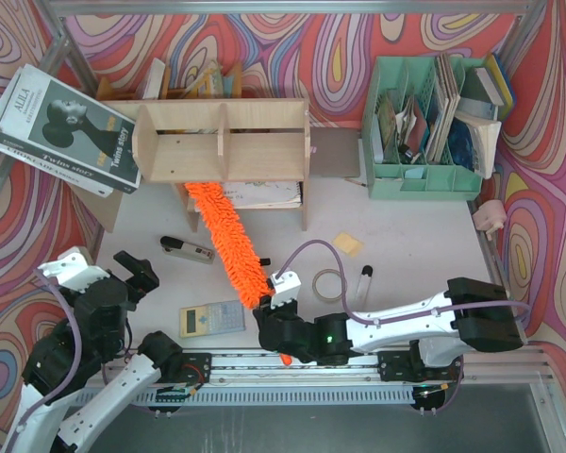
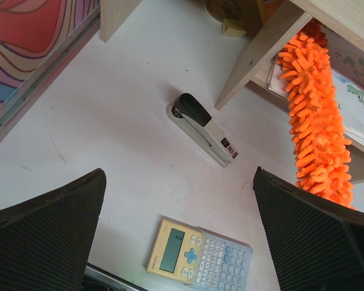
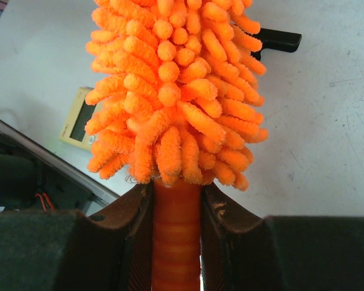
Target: Dust the bookshelf with a duster
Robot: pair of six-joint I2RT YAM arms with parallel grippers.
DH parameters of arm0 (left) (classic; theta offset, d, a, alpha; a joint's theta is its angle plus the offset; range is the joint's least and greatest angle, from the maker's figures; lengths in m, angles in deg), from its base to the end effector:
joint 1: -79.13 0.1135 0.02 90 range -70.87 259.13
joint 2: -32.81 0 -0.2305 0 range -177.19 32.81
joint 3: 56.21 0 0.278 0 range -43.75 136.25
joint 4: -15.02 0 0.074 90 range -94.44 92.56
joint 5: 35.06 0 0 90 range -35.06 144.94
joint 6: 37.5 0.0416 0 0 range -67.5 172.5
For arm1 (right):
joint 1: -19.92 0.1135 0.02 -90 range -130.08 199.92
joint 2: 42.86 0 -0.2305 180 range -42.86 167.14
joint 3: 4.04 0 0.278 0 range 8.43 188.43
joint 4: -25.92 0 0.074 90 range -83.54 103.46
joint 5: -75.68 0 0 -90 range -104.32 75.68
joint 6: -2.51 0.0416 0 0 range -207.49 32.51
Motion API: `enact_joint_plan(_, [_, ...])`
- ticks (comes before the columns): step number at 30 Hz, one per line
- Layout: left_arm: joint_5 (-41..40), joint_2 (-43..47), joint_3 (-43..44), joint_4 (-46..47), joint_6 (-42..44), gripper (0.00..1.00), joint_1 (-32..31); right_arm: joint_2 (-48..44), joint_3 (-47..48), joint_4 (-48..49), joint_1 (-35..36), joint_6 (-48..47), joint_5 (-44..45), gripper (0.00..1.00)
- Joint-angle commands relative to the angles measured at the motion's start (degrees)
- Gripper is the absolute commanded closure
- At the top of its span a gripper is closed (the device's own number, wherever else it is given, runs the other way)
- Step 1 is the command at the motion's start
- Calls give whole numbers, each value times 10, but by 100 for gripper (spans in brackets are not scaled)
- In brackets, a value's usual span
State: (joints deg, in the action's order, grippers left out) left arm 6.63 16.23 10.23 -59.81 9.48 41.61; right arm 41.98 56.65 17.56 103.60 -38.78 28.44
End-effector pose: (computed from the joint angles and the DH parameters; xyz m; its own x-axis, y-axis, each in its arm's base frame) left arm 0.0748 -0.0183 0.3489 -0.1548 -0.4532 -0.8778 -0.3248 0.8625 -0.3880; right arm 0.0656 0.3359 0.1731 -0.5400 0.1358 -0.8306 -0.3955 0.8302 0.3929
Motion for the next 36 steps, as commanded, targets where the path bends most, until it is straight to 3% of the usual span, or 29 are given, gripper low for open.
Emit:
enact_joint_plan(1, [1, -11, -5, 10, 11, 2, -3, -4, 20, 3, 3, -7, 26, 100])
enact_joint_plan(8, [0, -14, -5, 9, 11, 2, -3, -32, 33, 75, 61, -117, 63, 100])
enact_joint_plan(21, [-2, -22, -3, 6, 10, 2, -3, 0, -4, -61, 53, 28, 3, 100])
enact_joint_plan(27, [-5, -25, -2, 2, 7, 2, -3, -32, 2, -56, 60, -2, 28, 100])
enact_joint_plan(32, [-7, -28, -1, 1, 7, 2, -3, -73, 14, -29, 114, -61, 114, 100])
enact_joint_plan(36, [-8, -36, 0, 0, 6, 2, -3, -76, 12, -41, 127, -43, 120, 100])
